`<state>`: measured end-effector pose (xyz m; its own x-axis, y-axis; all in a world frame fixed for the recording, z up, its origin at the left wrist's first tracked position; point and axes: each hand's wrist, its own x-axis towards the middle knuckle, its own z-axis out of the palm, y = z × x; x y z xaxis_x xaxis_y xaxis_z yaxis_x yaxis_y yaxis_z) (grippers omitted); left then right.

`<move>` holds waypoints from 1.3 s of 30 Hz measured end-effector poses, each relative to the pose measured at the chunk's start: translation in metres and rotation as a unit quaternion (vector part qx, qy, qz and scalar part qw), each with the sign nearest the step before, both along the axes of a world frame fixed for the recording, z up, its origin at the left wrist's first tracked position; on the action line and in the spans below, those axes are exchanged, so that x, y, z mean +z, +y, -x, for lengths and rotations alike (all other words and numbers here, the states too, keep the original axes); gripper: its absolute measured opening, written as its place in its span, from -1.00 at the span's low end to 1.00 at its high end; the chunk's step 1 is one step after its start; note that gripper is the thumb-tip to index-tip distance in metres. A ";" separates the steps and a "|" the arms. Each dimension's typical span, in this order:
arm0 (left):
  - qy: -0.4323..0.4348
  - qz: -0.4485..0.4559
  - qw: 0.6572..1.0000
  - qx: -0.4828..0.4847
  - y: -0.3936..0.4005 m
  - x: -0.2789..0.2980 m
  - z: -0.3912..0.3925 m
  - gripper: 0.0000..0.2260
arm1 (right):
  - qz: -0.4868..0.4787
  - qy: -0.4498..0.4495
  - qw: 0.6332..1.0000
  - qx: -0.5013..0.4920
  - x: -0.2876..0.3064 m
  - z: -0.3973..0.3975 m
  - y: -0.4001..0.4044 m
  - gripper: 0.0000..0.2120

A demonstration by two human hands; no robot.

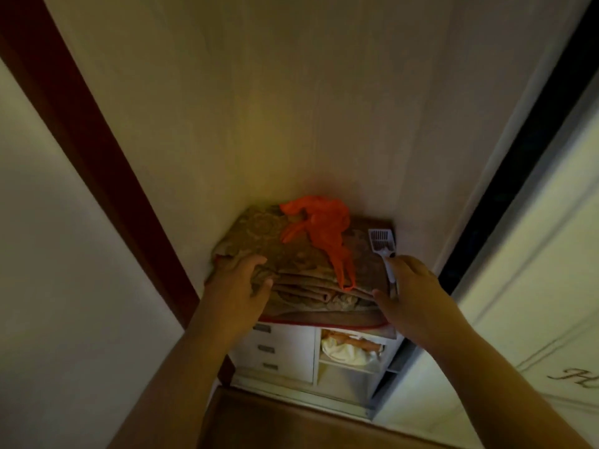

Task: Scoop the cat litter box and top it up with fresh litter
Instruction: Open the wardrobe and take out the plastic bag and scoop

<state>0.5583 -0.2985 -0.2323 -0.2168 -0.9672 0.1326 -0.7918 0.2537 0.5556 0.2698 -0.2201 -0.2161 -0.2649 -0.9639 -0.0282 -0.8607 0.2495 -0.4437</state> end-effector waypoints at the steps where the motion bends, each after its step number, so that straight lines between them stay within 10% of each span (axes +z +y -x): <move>1: 0.001 -0.004 1.000 0.004 -0.007 0.003 -0.004 -0.63 | -0.001 -0.009 1.000 -0.008 0.003 -0.004 -0.004 -0.40; 6: -0.010 -0.023 0.999 -0.030 -0.051 -0.065 -0.036 -0.64 | -0.022 -0.030 0.999 -0.025 -0.060 -0.041 -0.043 -0.52; 25: -0.021 -0.058 0.993 -0.104 -0.177 0.039 -0.031 -0.62 | -0.125 -0.048 0.988 -0.080 0.014 -0.054 -0.149 -0.46; 39: -0.006 -0.039 0.996 -0.083 -0.210 -0.005 0.016 -0.63 | -0.260 -0.138 0.956 0.001 -0.114 -0.016 -0.263 -0.60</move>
